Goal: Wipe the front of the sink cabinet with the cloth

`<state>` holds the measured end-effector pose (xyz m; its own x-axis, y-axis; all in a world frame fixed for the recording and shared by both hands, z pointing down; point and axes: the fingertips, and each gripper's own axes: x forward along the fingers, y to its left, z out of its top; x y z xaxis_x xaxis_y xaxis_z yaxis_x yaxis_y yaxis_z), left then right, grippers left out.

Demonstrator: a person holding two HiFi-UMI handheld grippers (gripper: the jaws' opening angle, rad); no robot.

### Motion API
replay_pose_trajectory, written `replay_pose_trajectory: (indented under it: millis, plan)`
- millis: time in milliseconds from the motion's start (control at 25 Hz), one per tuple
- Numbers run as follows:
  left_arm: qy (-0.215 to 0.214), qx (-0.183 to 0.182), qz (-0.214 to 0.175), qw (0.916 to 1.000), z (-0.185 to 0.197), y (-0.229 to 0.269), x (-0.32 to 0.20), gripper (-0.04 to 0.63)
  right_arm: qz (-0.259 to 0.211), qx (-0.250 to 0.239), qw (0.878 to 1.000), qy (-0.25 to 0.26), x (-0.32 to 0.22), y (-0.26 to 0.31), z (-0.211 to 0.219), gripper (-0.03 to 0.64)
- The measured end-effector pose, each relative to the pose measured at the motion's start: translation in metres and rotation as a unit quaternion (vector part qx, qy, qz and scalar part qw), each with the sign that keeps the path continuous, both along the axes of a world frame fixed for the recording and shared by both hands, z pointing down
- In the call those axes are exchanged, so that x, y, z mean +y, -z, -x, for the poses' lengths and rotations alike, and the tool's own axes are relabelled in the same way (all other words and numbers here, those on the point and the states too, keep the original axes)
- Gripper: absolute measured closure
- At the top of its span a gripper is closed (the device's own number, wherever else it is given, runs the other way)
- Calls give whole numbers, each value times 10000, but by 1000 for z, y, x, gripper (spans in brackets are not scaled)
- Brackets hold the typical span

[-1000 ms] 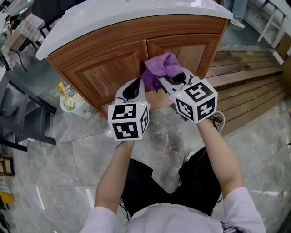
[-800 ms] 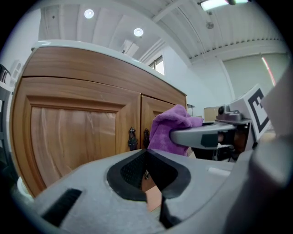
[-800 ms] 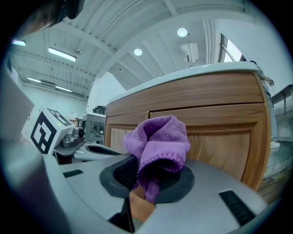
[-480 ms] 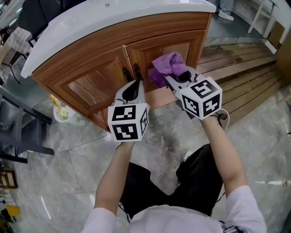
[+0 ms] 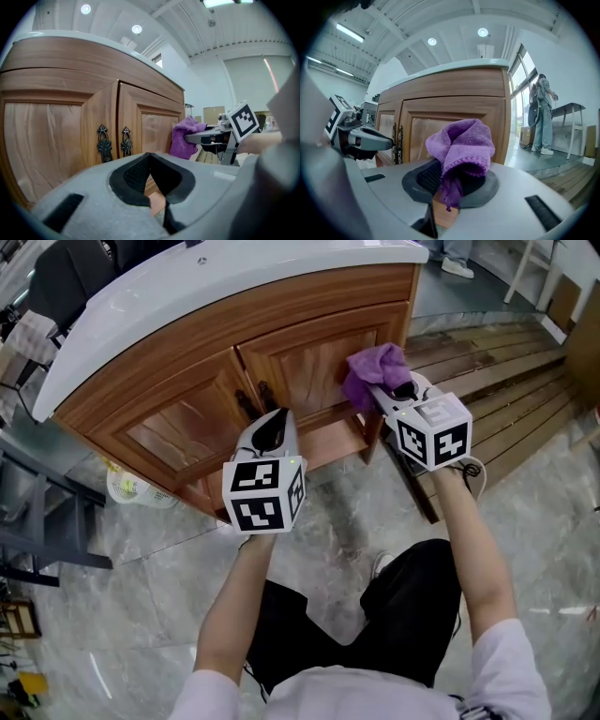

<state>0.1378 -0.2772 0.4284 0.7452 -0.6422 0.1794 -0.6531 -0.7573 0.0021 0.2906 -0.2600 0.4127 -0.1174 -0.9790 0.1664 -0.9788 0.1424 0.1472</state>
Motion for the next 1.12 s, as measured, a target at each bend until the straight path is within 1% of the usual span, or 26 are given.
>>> replay_pose_trajectory:
  millis: [240,360,480,640,840,960,1120]
  plan:
    - [49,-17,24,10000,-1,-3,-3,589,95,119,9993,-351,3,-6,-36,545]
    - [66,-12,40,10000,0,-4,-4,589,118,160,9991,-363,3,-6,-39,545]
    - [83,-6,53,10000,1,-5,-4,589,103,183,9994,-257,6,-3,-31,545]
    - [113,26,46,9999,8,-4,-4,589,-75,111,9999,42,19,12,-1,545]
    - [204,173,35,9996,27,-5,-3,589,-285,-8,9976,635,25,31,57,545]
    - [385,285,14,9989,48,-5,-5,589,-353,-134,9933,1090,26,39,96,545]
    - [638,382,3,9972,81,-7,-9,589,-351,-134,9872,1549,25,41,145,545]
